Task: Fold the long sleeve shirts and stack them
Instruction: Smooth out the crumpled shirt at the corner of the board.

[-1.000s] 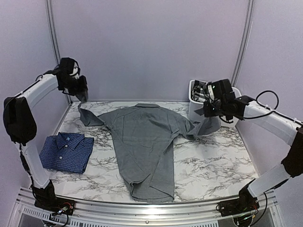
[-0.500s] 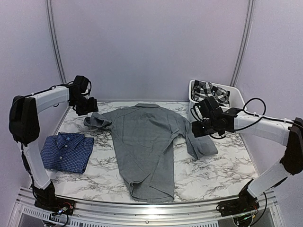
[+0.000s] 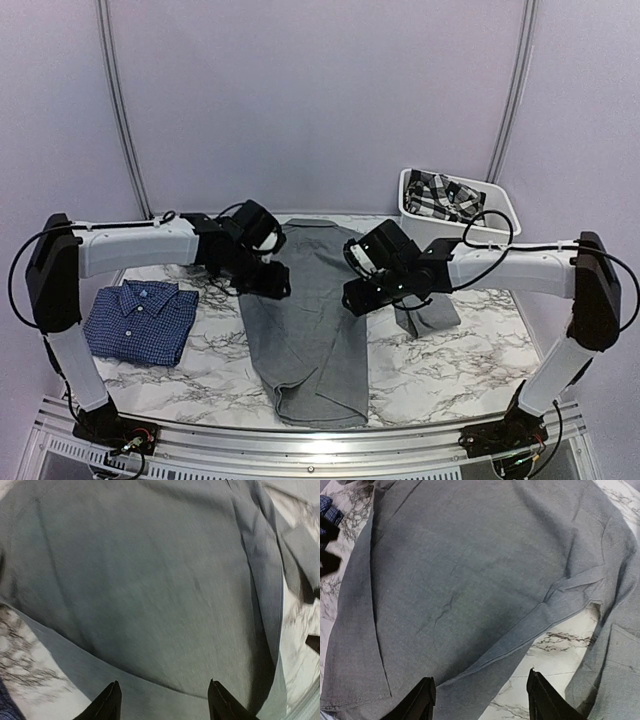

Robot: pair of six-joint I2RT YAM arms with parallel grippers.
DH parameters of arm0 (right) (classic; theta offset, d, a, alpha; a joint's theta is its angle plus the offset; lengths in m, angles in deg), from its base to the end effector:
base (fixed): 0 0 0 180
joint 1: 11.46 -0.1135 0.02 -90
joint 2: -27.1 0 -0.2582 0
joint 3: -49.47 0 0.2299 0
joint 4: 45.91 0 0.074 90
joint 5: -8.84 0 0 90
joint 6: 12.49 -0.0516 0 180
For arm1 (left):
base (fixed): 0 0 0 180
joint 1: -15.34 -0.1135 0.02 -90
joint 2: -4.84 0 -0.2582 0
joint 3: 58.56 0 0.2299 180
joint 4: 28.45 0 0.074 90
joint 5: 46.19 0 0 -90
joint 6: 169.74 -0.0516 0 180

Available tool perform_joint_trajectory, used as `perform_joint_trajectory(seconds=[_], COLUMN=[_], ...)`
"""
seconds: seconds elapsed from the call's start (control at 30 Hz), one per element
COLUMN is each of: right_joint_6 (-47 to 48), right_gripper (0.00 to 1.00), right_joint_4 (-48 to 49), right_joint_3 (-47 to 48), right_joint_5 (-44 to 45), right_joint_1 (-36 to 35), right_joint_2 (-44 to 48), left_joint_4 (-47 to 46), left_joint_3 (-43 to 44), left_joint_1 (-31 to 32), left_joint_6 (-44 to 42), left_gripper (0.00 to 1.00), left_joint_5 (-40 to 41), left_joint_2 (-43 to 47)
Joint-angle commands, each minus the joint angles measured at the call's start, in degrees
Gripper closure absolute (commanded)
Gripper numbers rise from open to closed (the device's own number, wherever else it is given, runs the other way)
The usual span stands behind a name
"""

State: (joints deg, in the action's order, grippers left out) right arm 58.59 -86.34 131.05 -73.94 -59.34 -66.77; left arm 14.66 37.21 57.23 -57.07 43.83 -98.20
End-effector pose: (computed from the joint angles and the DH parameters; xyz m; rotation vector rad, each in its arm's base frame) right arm 0.2314 0.2463 0.2226 -0.5762 2.4449 0.3340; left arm 0.2877 -0.2580 0.2392 0.4196 2.4789 -0.4833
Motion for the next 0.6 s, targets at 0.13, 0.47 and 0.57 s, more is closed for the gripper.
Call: perform_joint_trajectory(seconds=[0.13, 0.47, 0.57], right_joint_6=[-3.15, -5.11, -5.6], right_gripper=[0.35, 0.33, 0.46], right_joint_4=[-0.17, -2.66, -2.83], right_joint_3=[1.15, 1.49, 0.4], right_joint_5=[0.92, 5.93, 6.5], right_joint_1=[-3.67, -5.1, -5.11], right_joint_2=[-3.12, -6.35, -5.8], left_joint_4=[0.99, 1.66, 2.81], left_joint_3=[-10.11, -12.95, -12.48], left_joint_1=[12.63, 21.06, 22.77], left_joint_6=[2.81, 5.43, 4.72], left_gripper=[0.35, 0.27, 0.27], left_joint_5=[-1.62, 0.43, -0.58], left_joint_2=[2.55, 3.61, 3.61])
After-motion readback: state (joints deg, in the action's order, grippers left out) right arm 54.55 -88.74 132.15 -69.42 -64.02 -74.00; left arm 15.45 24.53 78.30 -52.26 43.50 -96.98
